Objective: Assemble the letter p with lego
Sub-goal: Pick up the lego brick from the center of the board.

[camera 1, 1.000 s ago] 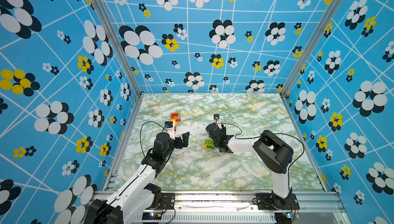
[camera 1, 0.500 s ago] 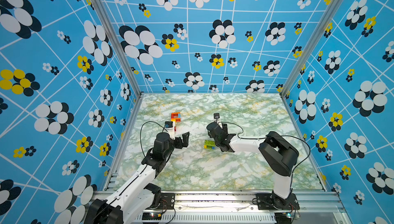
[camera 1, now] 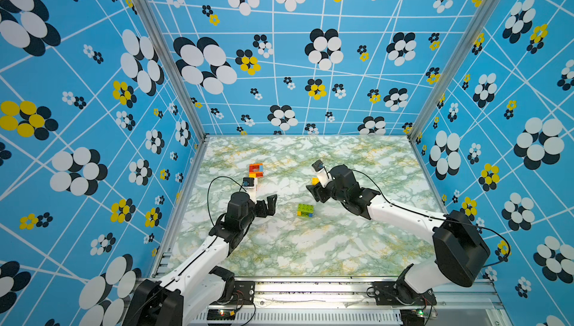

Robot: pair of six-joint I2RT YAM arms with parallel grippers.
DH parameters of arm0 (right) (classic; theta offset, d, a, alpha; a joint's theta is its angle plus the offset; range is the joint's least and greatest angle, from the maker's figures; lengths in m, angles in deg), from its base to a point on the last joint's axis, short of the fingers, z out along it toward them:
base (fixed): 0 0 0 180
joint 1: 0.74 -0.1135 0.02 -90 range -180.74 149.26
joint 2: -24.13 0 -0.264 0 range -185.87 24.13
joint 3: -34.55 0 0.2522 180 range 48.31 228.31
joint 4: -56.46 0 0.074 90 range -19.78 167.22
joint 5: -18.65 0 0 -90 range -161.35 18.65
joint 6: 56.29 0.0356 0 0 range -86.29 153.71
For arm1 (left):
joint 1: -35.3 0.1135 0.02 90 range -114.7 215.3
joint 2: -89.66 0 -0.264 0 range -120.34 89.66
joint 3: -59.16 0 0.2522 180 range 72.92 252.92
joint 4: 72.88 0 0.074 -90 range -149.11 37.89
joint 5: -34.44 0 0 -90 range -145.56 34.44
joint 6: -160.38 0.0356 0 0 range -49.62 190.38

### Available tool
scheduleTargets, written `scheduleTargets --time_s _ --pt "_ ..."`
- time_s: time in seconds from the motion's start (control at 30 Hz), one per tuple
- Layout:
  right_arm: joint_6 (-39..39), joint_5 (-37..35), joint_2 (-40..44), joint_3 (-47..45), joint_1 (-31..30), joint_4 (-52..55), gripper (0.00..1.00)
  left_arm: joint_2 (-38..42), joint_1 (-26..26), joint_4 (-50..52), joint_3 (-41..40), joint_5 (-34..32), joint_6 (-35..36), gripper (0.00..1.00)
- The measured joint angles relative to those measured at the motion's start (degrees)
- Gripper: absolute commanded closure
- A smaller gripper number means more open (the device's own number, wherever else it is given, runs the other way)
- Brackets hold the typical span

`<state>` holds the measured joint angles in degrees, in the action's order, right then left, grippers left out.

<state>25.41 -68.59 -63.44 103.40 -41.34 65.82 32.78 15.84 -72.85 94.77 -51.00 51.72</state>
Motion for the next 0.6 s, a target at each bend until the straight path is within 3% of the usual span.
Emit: scheduleTargets --time_s 0.27,0.6 --pt "-14.6 16.0 0.0 -0.1 0.0 12.5 0.26 -1.5 0.0 -0.2 0.0 -0.1 0.0 0.00" --pt "-20.1 19.0 -5.6 3.0 0.0 18.3 0.29 -3.7 0.0 -1.6 0.1 -0.1 0.0 0.00"
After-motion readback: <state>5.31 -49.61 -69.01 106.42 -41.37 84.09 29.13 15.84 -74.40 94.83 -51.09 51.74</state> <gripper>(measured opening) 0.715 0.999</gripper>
